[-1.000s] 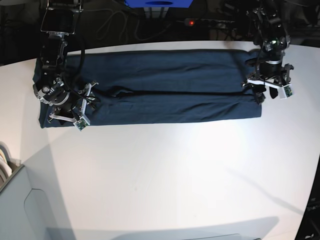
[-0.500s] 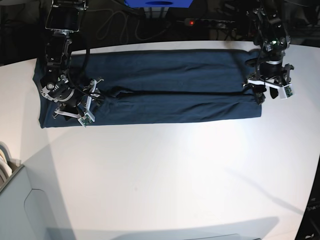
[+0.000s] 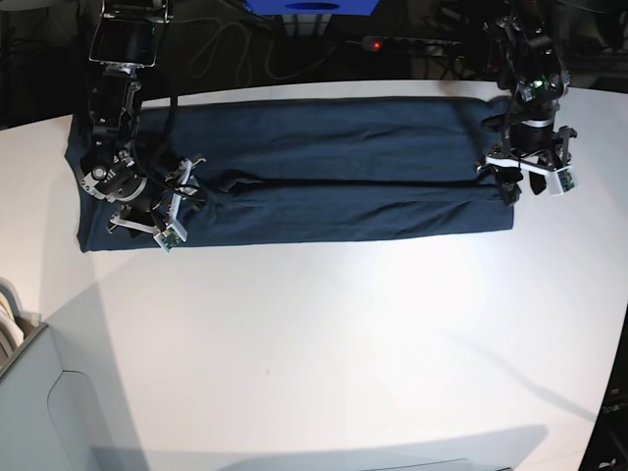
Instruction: Fold the T-shirt properly
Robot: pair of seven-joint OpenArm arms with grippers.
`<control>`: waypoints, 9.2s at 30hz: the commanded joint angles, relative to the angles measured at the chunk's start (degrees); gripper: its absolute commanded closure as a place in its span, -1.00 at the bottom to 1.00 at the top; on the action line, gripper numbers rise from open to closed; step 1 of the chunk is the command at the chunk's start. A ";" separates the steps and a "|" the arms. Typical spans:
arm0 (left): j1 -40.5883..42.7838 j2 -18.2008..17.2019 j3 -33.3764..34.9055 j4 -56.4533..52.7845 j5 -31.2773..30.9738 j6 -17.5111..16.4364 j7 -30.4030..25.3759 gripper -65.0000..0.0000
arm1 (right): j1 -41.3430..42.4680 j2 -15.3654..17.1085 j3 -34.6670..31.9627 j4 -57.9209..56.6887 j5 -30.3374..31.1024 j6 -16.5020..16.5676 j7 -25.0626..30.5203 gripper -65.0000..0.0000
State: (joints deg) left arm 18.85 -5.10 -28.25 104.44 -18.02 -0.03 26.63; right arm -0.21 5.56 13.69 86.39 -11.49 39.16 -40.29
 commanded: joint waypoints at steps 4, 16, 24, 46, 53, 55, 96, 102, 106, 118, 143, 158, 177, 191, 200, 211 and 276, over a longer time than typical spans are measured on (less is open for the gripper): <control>-0.35 -0.48 -0.10 0.83 -0.22 -0.01 -1.45 0.03 | 0.25 0.28 -0.02 0.78 -0.34 0.84 -0.63 0.43; -0.17 -0.48 -0.10 0.83 -0.22 -0.01 -1.45 0.03 | -0.89 0.20 -0.02 4.56 -0.34 0.84 -0.89 1.00; 0.01 -0.57 -0.10 0.83 -0.22 -0.01 -1.45 0.03 | -6.08 0.11 0.06 14.84 -0.34 0.84 -0.72 1.00; 0.01 -0.57 -0.10 0.83 -0.22 -0.01 -1.45 0.03 | -5.02 0.20 0.06 9.48 -0.43 0.84 -0.89 0.99; 0.01 -0.57 -0.10 0.83 -0.22 -0.01 -1.45 0.03 | -3.97 0.11 0.15 9.13 -0.43 0.84 -0.72 0.74; 0.01 -0.57 -0.10 0.83 -0.22 -0.01 -1.45 0.03 | -3.79 0.11 0.15 9.13 -0.43 0.84 -0.72 0.57; -0.17 -0.57 -0.10 0.83 -0.22 -0.01 -1.45 0.03 | -6.61 -1.12 0.06 15.63 -0.34 0.84 -0.89 0.96; 0.01 -0.57 -0.10 0.83 -0.22 -0.01 -1.45 0.03 | -6.69 -1.12 0.06 15.63 -0.34 0.84 -0.81 0.72; 0.09 -0.57 -0.10 0.83 -0.22 -0.01 -1.45 0.03 | -6.87 -1.12 0.15 15.63 -0.34 0.84 -0.63 0.35; 0.09 -0.57 -0.10 0.83 -0.22 -0.01 -1.45 0.03 | -6.17 -1.12 0.15 15.02 -0.34 0.84 -0.63 0.13; 0.01 -0.57 -0.19 0.83 -0.22 -0.01 -1.45 0.03 | -7.57 -1.12 0.06 15.72 -0.34 0.84 -0.54 1.00; -0.08 -0.57 -0.19 1.27 -0.22 -0.01 -1.45 0.03 | -22.69 -5.61 0.06 31.10 -0.07 0.84 -0.63 1.00; -0.35 -0.65 -0.19 1.53 -0.22 -0.01 -1.71 0.03 | -27.53 -6.31 -8.11 30.75 -0.43 0.84 -1.25 0.99; -0.08 -0.65 -0.19 1.53 -0.22 -0.01 -1.80 0.03 | -25.15 -2.79 -8.55 28.82 -0.34 0.84 -2.21 0.94; 0.01 -0.65 -0.19 1.53 -0.22 -0.01 -1.80 0.03 | -25.24 -2.79 -8.20 29.79 -0.25 0.84 -2.74 -0.05; 0.09 -0.65 -0.19 1.53 -0.13 -0.01 -1.71 0.03 | -21.29 -1.47 -1.17 31.63 -0.34 0.84 -3.18 -0.09; -7.47 -0.22 4.29 -0.75 -0.22 0.43 -1.27 0.03 | -9.77 2.13 3.76 9.39 -0.25 0.84 1.74 -0.08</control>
State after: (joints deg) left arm 12.25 -4.89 -23.79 102.89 -17.80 0.51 26.85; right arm -10.52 7.33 17.34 95.18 -11.77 39.16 -38.59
